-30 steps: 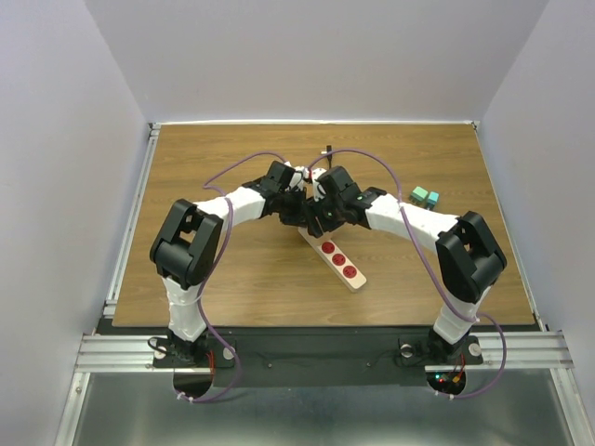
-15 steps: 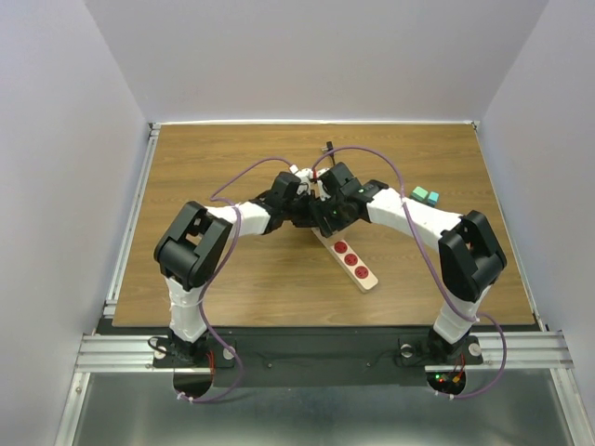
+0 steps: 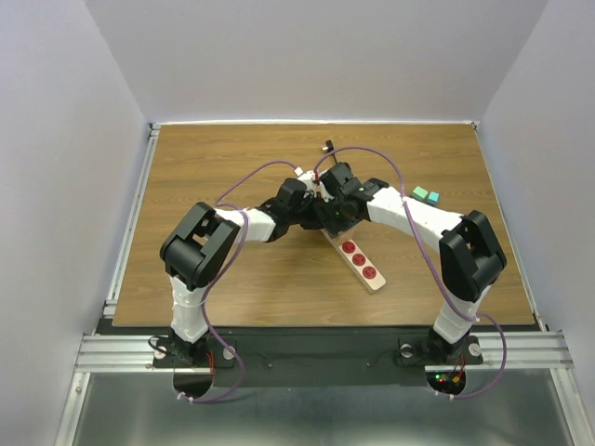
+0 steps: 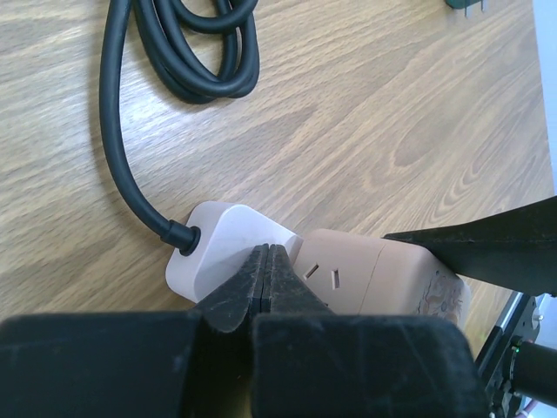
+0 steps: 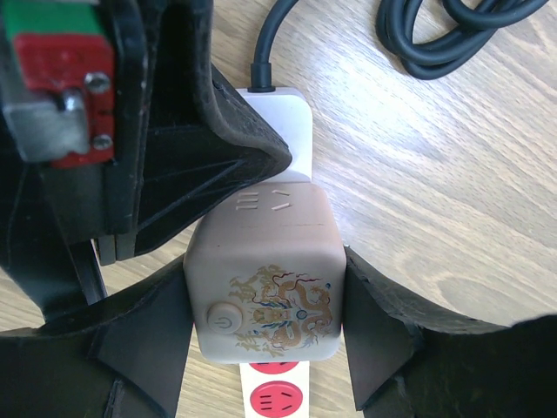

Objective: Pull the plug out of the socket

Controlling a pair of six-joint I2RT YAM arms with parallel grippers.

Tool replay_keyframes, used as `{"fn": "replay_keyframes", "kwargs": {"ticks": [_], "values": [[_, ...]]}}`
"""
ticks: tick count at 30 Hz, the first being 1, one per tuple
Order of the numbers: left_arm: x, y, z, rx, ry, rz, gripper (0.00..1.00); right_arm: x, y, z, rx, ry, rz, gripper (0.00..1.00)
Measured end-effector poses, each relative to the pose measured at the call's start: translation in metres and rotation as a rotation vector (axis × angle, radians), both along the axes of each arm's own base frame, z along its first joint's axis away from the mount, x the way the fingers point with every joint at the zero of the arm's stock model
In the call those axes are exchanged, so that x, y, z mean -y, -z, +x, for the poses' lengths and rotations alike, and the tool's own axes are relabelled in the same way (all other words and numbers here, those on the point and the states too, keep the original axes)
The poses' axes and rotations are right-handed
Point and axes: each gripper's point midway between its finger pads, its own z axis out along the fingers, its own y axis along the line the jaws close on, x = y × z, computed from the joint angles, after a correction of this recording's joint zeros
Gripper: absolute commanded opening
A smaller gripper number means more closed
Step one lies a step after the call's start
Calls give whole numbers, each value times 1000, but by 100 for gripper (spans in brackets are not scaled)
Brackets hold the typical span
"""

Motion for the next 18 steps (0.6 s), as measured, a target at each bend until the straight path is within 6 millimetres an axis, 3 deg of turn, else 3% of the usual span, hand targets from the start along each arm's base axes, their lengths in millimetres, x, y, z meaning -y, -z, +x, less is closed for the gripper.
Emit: {"fn": "replay_keyframes", "kwargs": {"ticks": [9, 18], "values": [[8, 0, -1, 14, -2, -11, 0, 8, -1, -1, 2, 11, -38, 0], [29, -3, -3, 33, -5, -54, 0, 31, -11, 3, -8, 31, -110, 0]]}}
